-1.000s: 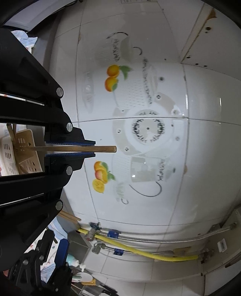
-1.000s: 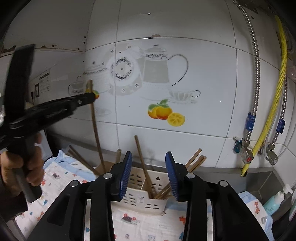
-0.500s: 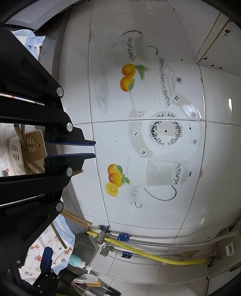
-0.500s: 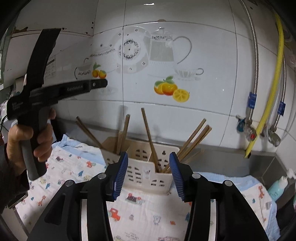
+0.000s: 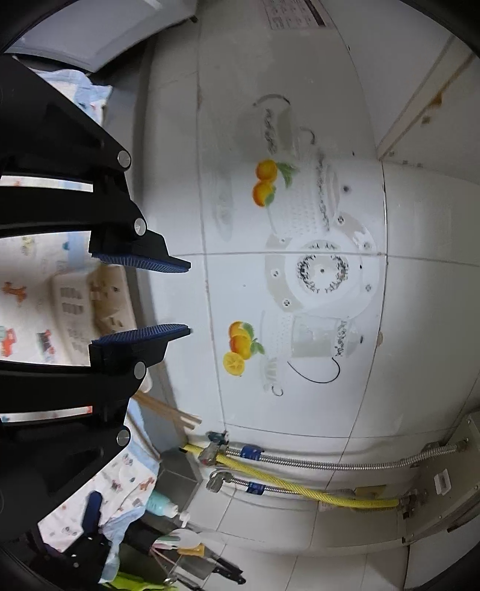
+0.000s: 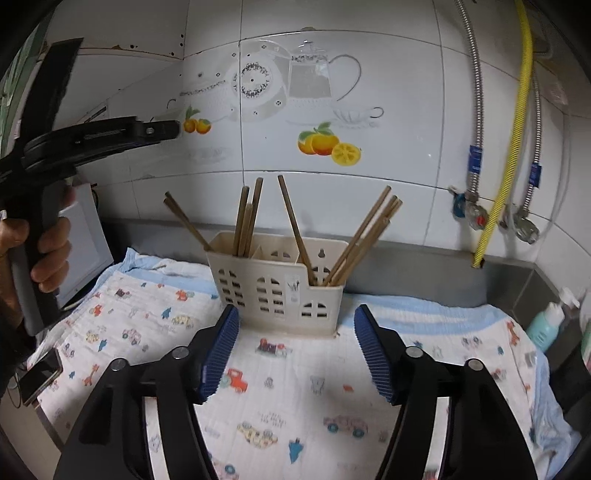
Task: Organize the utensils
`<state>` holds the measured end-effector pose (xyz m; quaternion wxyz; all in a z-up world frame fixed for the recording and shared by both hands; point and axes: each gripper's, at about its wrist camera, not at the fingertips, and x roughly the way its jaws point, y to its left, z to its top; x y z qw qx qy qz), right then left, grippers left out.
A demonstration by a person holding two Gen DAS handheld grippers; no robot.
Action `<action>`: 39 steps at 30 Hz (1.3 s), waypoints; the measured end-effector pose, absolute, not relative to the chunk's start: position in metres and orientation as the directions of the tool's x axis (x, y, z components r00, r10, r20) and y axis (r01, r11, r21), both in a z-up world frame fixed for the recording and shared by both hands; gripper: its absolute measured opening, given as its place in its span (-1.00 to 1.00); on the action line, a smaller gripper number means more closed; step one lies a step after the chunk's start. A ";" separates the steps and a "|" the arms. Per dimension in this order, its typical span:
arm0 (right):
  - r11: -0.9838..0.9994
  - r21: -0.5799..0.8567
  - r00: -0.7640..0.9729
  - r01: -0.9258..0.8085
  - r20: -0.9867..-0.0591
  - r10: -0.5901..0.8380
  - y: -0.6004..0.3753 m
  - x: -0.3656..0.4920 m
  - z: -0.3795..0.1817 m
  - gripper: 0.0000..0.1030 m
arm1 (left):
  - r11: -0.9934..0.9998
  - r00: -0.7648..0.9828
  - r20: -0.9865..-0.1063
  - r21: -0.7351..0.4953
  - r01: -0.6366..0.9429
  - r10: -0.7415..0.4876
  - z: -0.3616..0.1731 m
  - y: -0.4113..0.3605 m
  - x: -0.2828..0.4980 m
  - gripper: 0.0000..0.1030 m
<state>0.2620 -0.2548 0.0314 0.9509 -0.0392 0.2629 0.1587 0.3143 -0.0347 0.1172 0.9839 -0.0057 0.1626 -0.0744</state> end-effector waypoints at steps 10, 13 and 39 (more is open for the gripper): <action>0.955 0.033 0.816 -0.296 -0.510 0.271 -0.248 0.207 0.033 0.70 | 0.990 0.916 -0.376 -0.035 0.137 -0.140 0.086 -0.022 0.229 0.39; 0.957 0.024 0.817 -0.288 -0.515 0.259 -0.245 0.195 0.031 0.74 | 0.990 0.904 -0.403 -0.060 0.131 -0.144 0.073 -0.014 0.208 0.54; 0.977 0.018 0.808 -0.213 -0.558 0.186 -0.233 0.100 0.009 0.82 | 0.998 0.857 -0.515 -0.064 0.005 -0.038 0.011 0.017 0.079 0.90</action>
